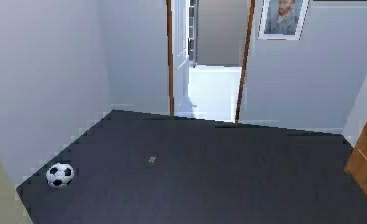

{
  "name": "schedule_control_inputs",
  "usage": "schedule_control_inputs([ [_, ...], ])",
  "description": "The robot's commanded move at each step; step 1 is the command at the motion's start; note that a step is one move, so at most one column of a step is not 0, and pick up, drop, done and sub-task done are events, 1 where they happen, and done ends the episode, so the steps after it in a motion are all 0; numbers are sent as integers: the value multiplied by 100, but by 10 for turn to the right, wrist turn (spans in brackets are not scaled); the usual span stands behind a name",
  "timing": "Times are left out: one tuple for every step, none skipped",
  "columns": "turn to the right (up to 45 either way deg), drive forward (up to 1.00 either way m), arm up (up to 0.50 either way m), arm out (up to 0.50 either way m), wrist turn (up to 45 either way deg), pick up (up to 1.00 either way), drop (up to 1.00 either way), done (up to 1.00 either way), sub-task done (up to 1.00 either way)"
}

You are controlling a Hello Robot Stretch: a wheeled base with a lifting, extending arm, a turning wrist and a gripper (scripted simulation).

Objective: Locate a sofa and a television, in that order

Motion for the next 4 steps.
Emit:
schedule_control_inputs([
  [0,35,0,0,0,0,0,0,0],
  [120,0,0,0,0,0,0,0,0],
  [0,100,0,0,0,0,0,0,0],
  [0,100,0,0,0,0,0,0,0],
])
